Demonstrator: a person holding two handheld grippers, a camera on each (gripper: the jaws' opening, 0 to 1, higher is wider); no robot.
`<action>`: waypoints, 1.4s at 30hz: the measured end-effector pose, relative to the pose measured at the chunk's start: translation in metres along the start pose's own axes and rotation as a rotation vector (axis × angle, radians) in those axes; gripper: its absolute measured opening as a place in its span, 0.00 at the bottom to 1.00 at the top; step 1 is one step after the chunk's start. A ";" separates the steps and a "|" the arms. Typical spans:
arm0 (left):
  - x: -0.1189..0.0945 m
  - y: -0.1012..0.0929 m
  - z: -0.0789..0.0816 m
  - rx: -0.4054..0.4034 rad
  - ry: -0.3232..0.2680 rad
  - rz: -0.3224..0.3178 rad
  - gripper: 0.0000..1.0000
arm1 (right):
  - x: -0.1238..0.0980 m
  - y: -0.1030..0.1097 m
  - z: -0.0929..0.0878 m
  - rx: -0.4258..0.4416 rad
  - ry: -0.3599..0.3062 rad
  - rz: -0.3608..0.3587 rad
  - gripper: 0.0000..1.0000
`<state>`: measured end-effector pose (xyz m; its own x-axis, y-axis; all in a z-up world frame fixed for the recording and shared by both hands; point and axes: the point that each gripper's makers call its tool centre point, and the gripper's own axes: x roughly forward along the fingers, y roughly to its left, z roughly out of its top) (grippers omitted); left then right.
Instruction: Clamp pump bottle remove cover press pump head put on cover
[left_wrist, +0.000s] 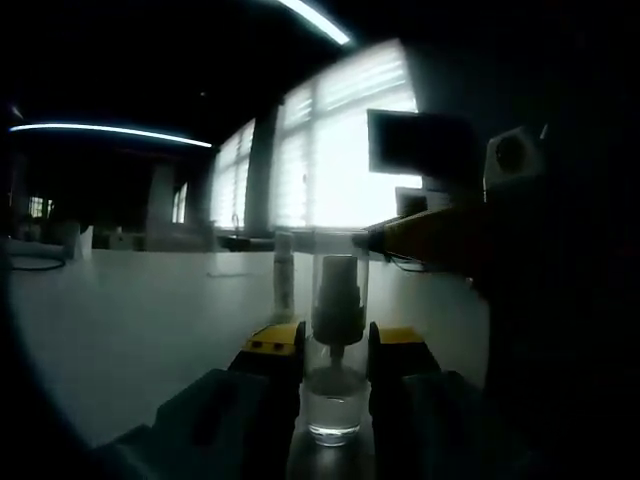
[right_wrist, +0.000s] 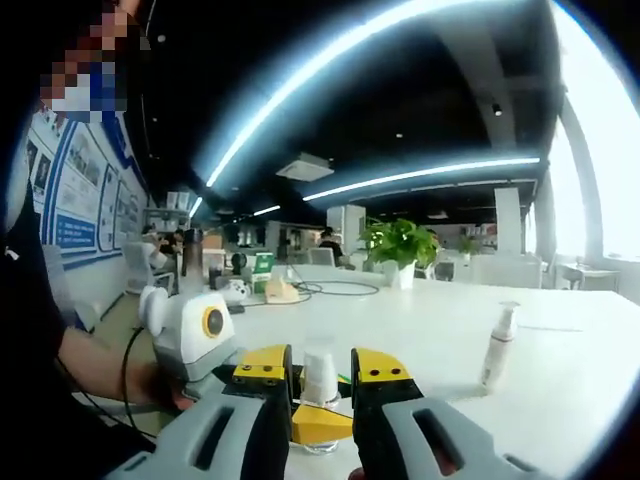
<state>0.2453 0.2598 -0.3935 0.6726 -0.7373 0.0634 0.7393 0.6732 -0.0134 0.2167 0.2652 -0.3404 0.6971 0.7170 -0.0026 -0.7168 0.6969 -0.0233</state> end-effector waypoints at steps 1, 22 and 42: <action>0.000 0.000 0.000 0.003 0.000 0.002 0.16 | 0.001 0.000 -0.001 0.000 0.002 -0.002 0.17; -0.001 0.000 0.000 0.003 0.001 0.008 0.16 | 0.013 0.002 -0.008 -0.045 0.012 -0.034 0.13; -0.001 0.000 0.000 0.007 0.001 0.004 0.16 | 0.015 0.000 -0.011 -0.006 0.022 -0.029 0.10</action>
<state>0.2448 0.2604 -0.3937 0.6754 -0.7348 0.0627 0.7365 0.6764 -0.0070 0.2273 0.2756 -0.3512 0.7178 0.6958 -0.0235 -0.6962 0.7172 -0.0293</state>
